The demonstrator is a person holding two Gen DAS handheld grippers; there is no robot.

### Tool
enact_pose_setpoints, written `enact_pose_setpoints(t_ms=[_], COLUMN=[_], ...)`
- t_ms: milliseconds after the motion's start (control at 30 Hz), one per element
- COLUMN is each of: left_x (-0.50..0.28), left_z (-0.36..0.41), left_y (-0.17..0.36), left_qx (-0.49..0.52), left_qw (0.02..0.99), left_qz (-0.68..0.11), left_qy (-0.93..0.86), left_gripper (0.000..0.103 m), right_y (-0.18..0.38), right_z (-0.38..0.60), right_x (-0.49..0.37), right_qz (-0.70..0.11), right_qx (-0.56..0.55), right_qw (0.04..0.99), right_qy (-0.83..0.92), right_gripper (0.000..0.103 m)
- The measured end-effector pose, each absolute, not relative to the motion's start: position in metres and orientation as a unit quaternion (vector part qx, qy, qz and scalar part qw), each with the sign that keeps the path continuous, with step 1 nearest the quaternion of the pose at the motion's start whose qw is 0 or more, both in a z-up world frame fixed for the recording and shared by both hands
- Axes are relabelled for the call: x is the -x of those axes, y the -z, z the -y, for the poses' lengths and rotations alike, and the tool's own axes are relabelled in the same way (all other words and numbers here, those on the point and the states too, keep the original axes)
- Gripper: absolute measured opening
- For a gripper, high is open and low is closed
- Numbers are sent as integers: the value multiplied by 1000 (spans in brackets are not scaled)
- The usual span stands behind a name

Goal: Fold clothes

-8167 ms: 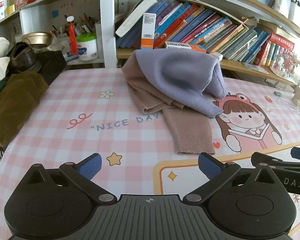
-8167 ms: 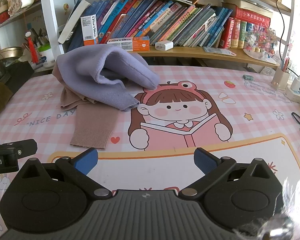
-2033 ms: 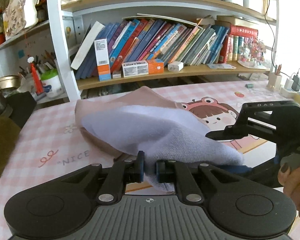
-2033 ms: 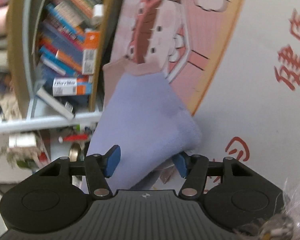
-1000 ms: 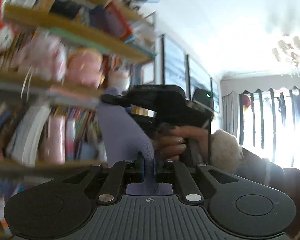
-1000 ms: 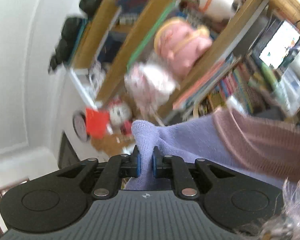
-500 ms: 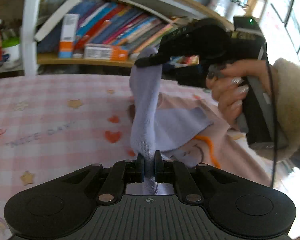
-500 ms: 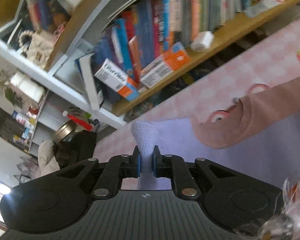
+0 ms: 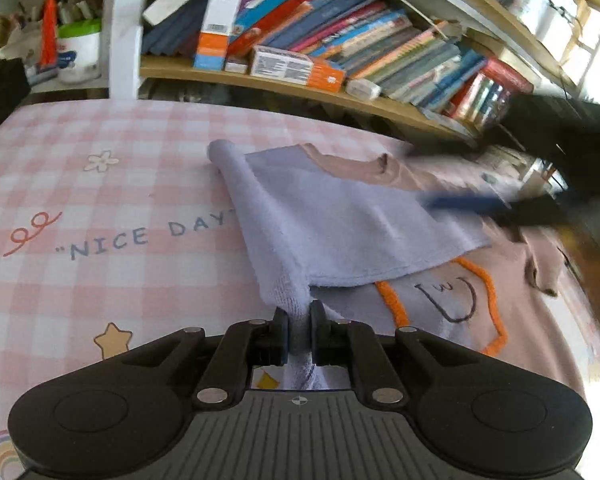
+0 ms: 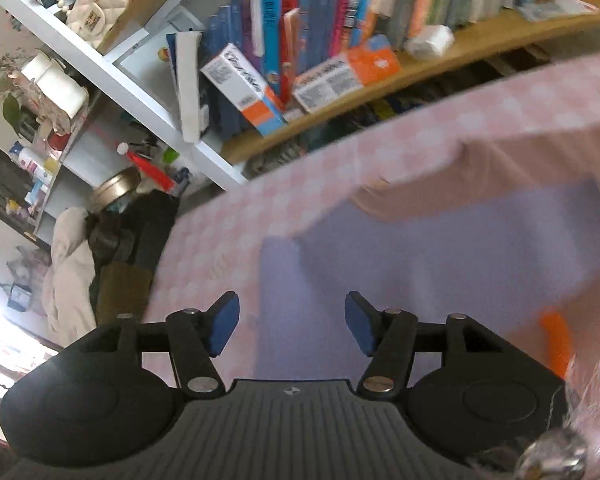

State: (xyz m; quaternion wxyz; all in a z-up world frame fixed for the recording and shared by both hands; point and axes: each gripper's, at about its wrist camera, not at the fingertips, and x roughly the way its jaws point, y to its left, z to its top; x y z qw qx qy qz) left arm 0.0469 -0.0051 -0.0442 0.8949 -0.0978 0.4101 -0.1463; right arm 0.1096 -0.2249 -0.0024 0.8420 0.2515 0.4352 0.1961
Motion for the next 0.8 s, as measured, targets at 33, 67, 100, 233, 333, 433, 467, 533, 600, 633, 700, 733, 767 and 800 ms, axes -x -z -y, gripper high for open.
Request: enact_pose_setpoints(t_ms=[33, 67, 100, 233, 333, 433, 467, 533, 600, 633, 700, 733, 767, 800], left_x=[-49, -51, -53, -57, -53, -47, -44, -35, -27, -22, -14, -10, -8, -5], left_z=[3, 1, 0, -3, -3, -2, -2, -3, -2, 0, 3, 4, 4, 4], left_y=[45, 45, 45, 42, 38, 32, 30, 25, 23, 24, 28, 31, 34, 38], left_qx=[103, 108, 108, 97, 85, 72, 68, 68, 71, 69, 65, 63, 64, 64], left_qw=[895, 895, 896, 904, 908, 911, 913, 916, 917, 916, 914, 913, 911, 909], left_qz=[-411, -412, -411, -401, -395, -392, -389, -384, -382, -384, -391, -396, -401, -407], left_qy=[139, 132, 126, 112, 112, 108, 103, 97, 95, 93, 84, 77, 70, 64], left_gripper=[11, 11, 11, 14, 14, 15, 15, 16, 20, 21, 29, 31, 34, 34], right_y=[5, 8, 11, 20, 27, 30, 31, 32, 34, 34, 35, 36, 35, 35], right_z=[234, 245, 256, 302, 329, 345, 349, 355, 358, 358, 359, 359, 358, 357], right_x=[-98, -85, -72, -26, 1, 22, 28, 37, 43, 45, 49, 50, 52, 53], right_qz=[-436, -438, -439, -444, -449, -450, -449, -447, -449, -450, -451, -451, -447, -443], right_qx=[-248, -241, -233, -215, -219, -230, -236, -241, -230, -220, -199, -188, -172, -157], right_qw=[844, 848, 853, 865, 865, 862, 861, 861, 863, 866, 870, 873, 878, 883], right_qy=[-189, -174, -159, -90, -48, -30, -25, -15, -7, -7, -6, -6, -5, -5], right_gripper=[57, 57, 57, 57, 57, 57, 57, 56, 55, 55, 51, 48, 47, 46])
